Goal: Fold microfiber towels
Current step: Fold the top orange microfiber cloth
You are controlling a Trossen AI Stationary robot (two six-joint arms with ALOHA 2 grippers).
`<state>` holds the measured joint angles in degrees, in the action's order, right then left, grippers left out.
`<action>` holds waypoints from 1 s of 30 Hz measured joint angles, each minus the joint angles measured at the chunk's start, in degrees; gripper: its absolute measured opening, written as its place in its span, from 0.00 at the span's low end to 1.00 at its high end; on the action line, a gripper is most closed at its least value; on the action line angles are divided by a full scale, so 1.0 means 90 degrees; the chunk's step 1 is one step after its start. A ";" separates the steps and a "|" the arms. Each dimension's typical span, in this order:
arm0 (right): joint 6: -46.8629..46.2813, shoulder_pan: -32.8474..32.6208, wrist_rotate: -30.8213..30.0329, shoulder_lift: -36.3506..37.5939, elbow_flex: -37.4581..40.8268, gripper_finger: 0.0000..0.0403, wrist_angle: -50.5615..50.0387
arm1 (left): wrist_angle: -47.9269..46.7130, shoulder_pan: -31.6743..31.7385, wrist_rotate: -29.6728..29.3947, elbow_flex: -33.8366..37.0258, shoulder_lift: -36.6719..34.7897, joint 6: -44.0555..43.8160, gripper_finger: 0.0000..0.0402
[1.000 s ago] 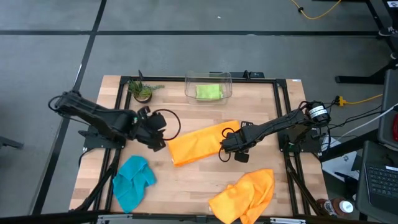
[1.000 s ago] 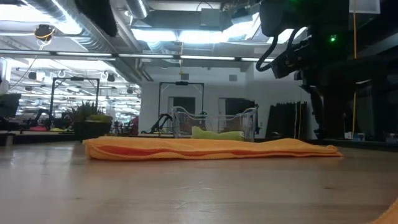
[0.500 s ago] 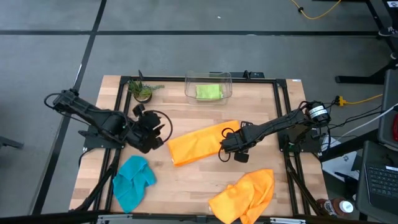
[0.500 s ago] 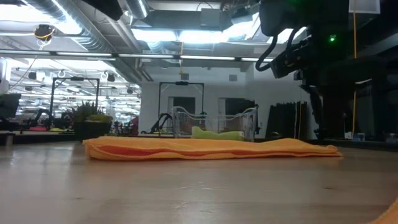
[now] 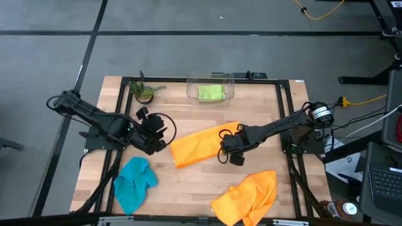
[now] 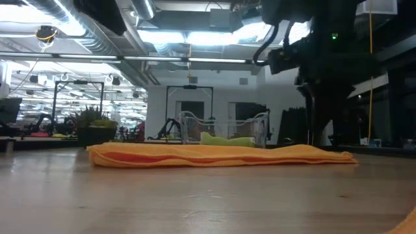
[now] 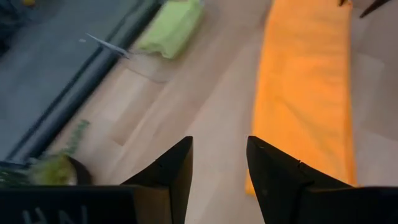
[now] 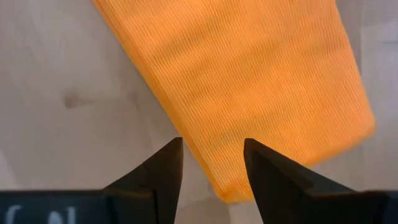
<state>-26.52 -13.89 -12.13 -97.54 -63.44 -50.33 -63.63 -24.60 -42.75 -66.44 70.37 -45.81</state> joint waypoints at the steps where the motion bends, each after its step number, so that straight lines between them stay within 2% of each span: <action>1: 0.0000 0.0000 0.0032 0.0000 0.0000 0.43 0.0065 | 0.0124 -0.0004 0.0080 0.0080 0.0000 -0.0024 0.36; 6: -0.0003 0.0093 0.0069 0.0002 -0.0335 0.43 0.0483 | 0.0589 0.0050 0.0294 0.0420 0.0001 0.0133 0.36; 9: -0.0004 0.0173 0.0088 0.0002 -0.0548 0.43 0.0867 | 0.1006 0.0188 0.0640 0.0684 -0.0002 0.0297 0.36; 16: -0.0002 0.0233 0.0188 -0.0058 -0.0580 0.43 0.2009 | 0.3541 0.0562 0.1813 0.1862 0.0002 0.1181 0.36; 19: -0.0002 0.0233 0.0159 -0.0109 -0.0498 0.43 0.2174 | 0.4469 0.0677 0.1994 0.2346 0.0002 0.1371 0.36; 22: -0.0180 0.0233 0.0156 -0.0225 -0.0318 0.43 0.2918 | 0.5204 0.0814 0.2237 0.2754 0.0002 0.1462 0.36; 27: -0.0413 0.0233 0.0098 -0.0604 -0.0248 0.43 0.3237 | 0.5481 0.0967 0.2309 0.3150 0.0002 0.1285 0.36; 30: -0.1234 0.0228 -0.0474 -0.0885 -0.0248 0.43 0.3285 | 0.5473 0.0972 0.2310 0.3266 0.0002 0.1288 0.36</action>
<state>-37.63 -11.84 -16.40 -105.50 -65.67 -20.76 -14.37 -15.86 -21.96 -37.05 70.39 -34.22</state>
